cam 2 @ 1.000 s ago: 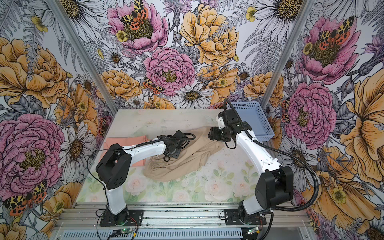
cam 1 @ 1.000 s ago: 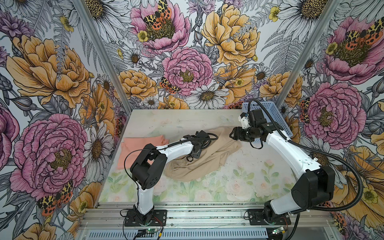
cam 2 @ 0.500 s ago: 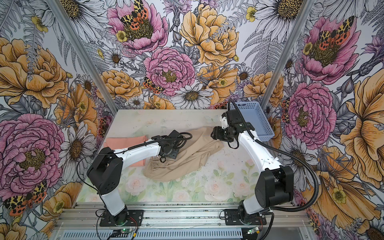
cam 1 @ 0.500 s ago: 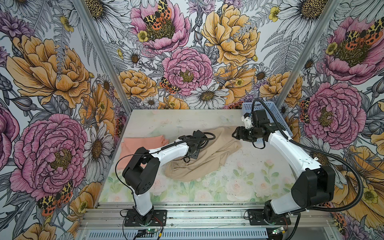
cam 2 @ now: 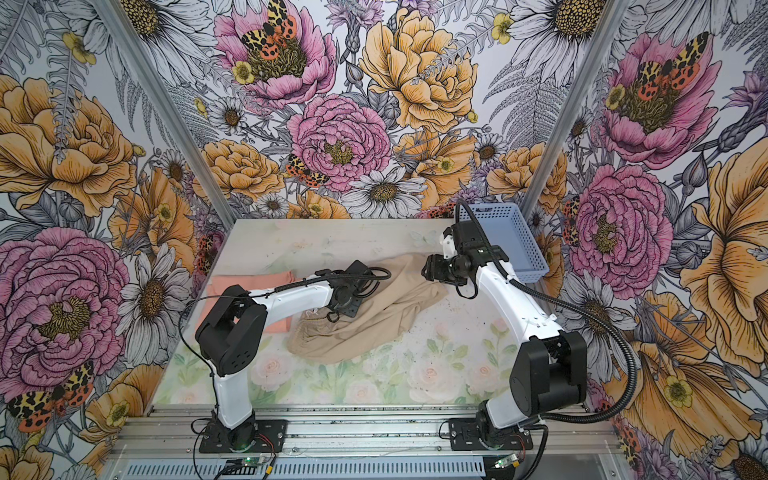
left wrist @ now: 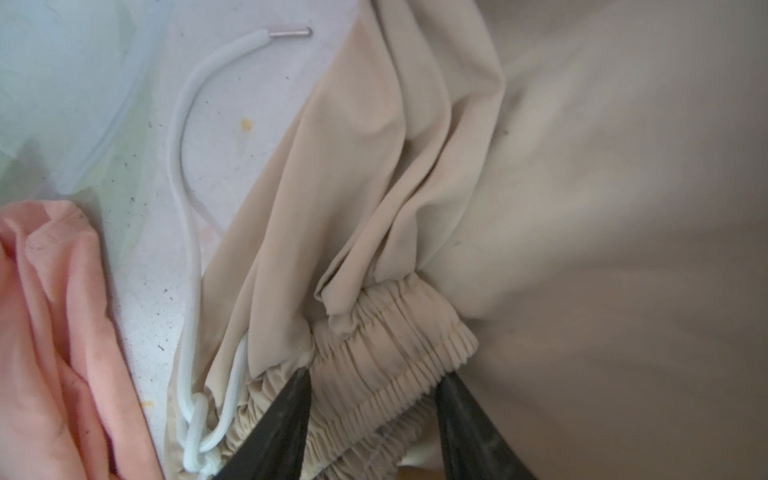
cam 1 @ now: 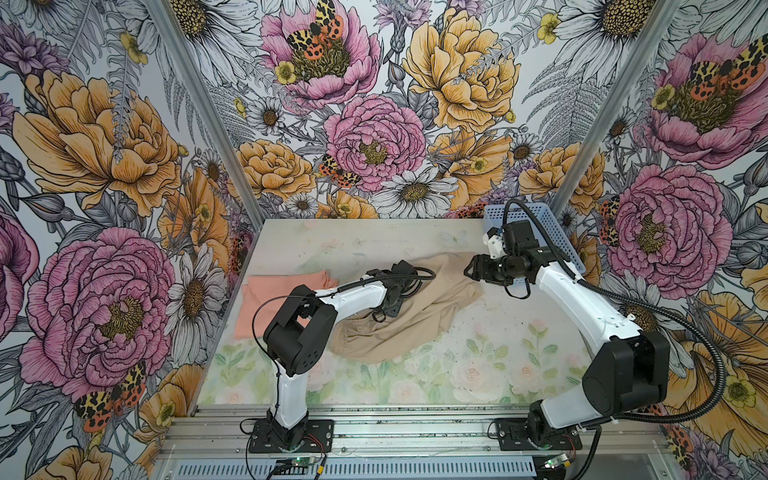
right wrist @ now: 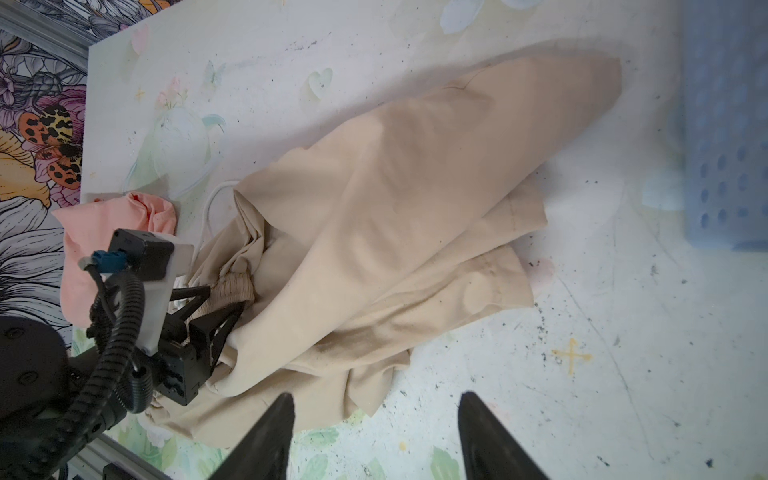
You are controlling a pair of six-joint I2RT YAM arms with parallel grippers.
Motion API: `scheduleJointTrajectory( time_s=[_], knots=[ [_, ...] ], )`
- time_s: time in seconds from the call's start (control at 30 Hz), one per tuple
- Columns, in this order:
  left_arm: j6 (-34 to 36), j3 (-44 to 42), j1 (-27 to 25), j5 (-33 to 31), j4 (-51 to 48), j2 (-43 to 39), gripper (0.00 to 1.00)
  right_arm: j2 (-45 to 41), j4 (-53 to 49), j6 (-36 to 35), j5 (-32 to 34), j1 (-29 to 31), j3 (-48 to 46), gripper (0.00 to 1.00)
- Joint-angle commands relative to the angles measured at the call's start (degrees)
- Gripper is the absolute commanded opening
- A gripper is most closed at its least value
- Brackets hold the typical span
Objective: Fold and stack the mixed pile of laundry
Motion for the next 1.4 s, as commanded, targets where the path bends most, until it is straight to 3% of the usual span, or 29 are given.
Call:
scheduleJointTrajectory(
  time_s=[0.0,0.1,0.33,0.73,0.8,0.83,0.9,1.0,1.17,1.37],
  knots=[
    [-0.5,1.8,1.2,-3.7,1.5,-0.6,0.45,1.6,2.8,0.1,-0.1,-0.3,-0.6,0.65],
    [0.2,2.0,1.6,-3.1,1.9,0.0,0.37,3.6,4.2,0.1,0.5,-0.7,-0.5,0.65],
    [0.2,1.7,2.6,-2.5,2.5,-1.2,0.01,10.7,9.7,0.1,2.6,-4.9,0.0,0.66],
    [-0.4,-2.2,7.4,-1.9,2.3,-14.3,0.00,27.5,18.3,6.0,1.2,-7.0,9.1,0.69],
    [-0.1,-2.2,7.8,-1.4,2.2,-16.0,0.00,30.3,19.2,6.7,0.7,-7.0,11.1,0.64],
    [0.1,-2.0,8.0,-1.3,2.1,-16.6,0.00,31.5,19.2,6.9,0.3,-7.0,12.1,0.57],
    [0.4,-1.6,8.3,-1.4,1.7,-18.3,0.00,32.5,19.3,7.3,0.0,-7.1,13.1,0.32],
    [0.7,-0.9,8.6,-1.7,0.6,-21.4,0.00,28.4,19.8,6.9,0.9,-7.2,11.1,0.02],
    [1.3,-0.7,8.8,-1.9,-0.7,-28.9,0.00,13.6,18.5,6.3,1.3,-8.0,4.3,0.00],
    [0.5,-1.0,8.4,-2.0,-2.4,-39.5,0.00,-7.4,10.1,5.0,3.8,-9.0,-0.7,0.00]
  ],
)
